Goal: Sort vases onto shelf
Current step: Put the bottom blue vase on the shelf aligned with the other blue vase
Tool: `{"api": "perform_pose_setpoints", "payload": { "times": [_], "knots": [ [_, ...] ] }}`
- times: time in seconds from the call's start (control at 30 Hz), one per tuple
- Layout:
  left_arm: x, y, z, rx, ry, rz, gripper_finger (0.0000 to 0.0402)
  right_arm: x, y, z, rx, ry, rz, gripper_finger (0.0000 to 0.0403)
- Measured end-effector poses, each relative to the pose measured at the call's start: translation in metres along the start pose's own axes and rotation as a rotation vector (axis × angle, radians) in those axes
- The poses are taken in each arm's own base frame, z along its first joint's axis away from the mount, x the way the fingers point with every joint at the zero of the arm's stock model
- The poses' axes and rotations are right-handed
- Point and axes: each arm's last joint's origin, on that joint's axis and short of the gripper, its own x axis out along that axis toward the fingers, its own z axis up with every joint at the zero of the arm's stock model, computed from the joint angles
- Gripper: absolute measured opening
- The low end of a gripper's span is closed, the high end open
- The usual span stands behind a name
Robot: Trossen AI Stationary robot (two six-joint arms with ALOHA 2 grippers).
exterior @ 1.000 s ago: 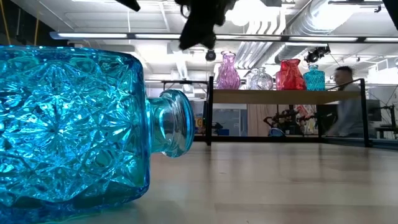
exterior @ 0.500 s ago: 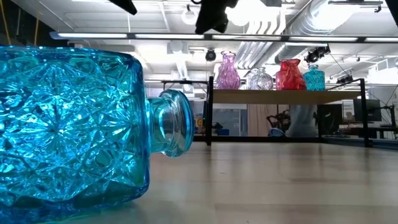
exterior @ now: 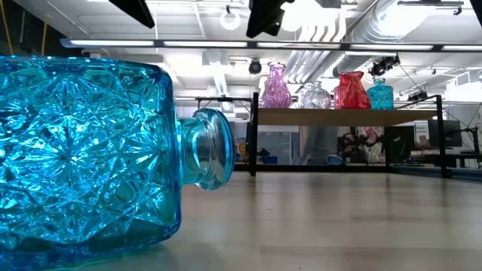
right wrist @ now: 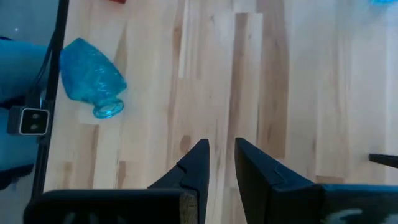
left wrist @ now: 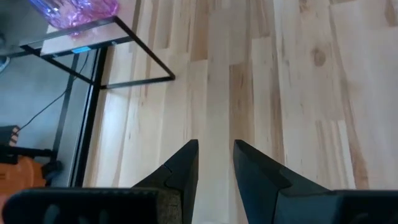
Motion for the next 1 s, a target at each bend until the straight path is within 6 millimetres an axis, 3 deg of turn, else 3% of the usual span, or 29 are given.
{"api": "perform_pose_setpoints", "payload": {
  "times": [0.23,0.5,0.83,1.0],
  "knots": [
    [0.0,0.002,0.001,-0.01,-0.011,0.082,0.009,0.002,0.014,0.002,-0.167,-0.02,-0.013,0.0055],
    [0.002,0.01,0.003,-0.022,-0.026,0.182,0.009,0.002,0.013,0.004,-0.186,-0.039,-0.031,0.0075],
    [0.007,0.022,0.002,-0.171,-0.011,0.213,0.009,0.0,0.004,0.005,0.161,-0.041,0.125,0.0143],
    [0.009,0.023,0.002,-0.264,-0.003,0.112,0.009,-0.002,0.004,0.011,0.409,-0.054,0.248,0.0157]
  ]
}}
